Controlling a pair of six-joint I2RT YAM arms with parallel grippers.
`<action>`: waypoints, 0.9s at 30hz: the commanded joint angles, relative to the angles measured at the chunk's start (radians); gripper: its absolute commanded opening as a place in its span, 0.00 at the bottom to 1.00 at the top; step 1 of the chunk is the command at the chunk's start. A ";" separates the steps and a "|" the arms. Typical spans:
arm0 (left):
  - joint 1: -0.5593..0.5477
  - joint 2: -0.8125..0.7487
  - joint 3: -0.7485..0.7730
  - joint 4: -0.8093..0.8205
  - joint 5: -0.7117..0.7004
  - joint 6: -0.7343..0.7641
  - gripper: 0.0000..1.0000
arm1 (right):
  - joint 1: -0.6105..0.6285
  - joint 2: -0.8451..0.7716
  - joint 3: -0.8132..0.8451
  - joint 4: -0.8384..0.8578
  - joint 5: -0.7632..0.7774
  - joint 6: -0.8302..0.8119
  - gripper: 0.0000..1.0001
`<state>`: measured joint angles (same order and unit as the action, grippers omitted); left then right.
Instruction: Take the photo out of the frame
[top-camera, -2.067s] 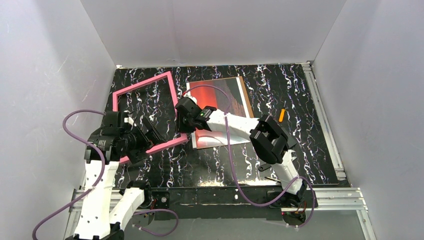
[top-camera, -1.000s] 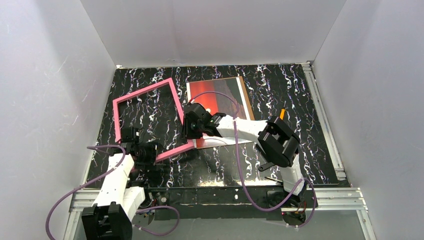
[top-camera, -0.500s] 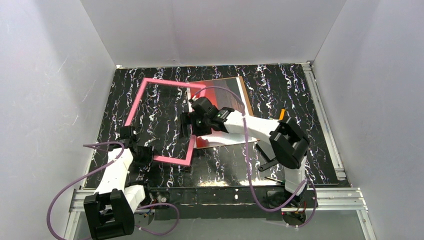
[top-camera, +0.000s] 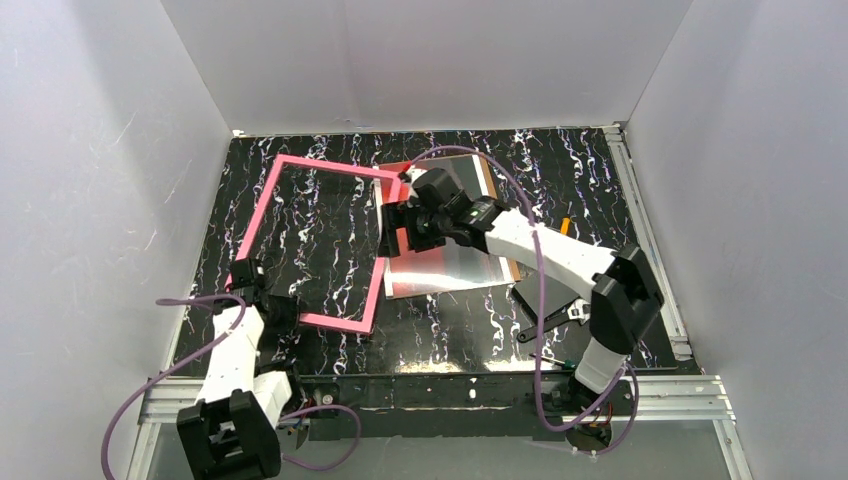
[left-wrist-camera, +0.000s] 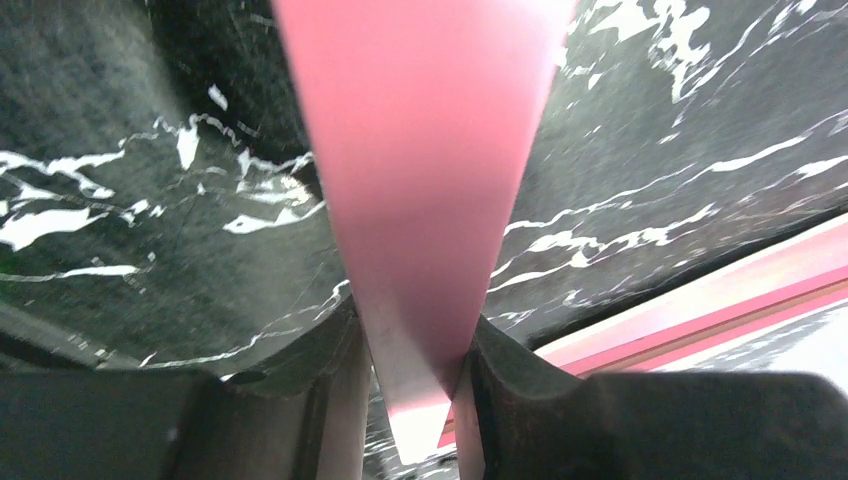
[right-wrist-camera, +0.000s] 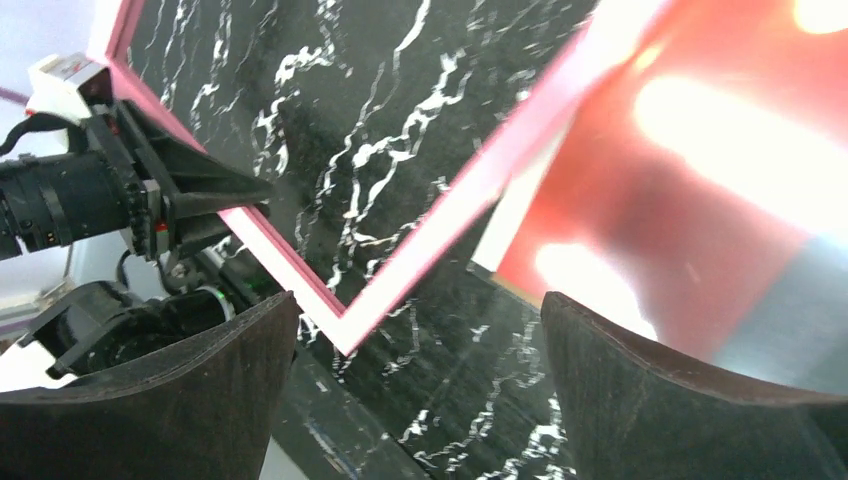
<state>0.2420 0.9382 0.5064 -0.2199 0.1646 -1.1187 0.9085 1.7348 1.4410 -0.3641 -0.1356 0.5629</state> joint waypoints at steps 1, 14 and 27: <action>0.059 -0.064 -0.049 0.154 0.081 -0.120 0.00 | -0.064 -0.123 -0.051 -0.120 0.139 -0.078 0.98; 0.114 0.204 0.001 0.271 0.076 -0.051 0.00 | -0.334 -0.396 -0.391 -0.116 0.206 -0.180 0.99; 0.113 0.194 -0.020 0.155 0.044 -0.038 0.62 | -0.447 -0.270 -0.327 -0.164 0.095 -0.312 0.91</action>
<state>0.3561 1.1488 0.4831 0.1204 0.2459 -1.1992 0.4835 1.4322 1.0615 -0.5125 0.0345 0.3111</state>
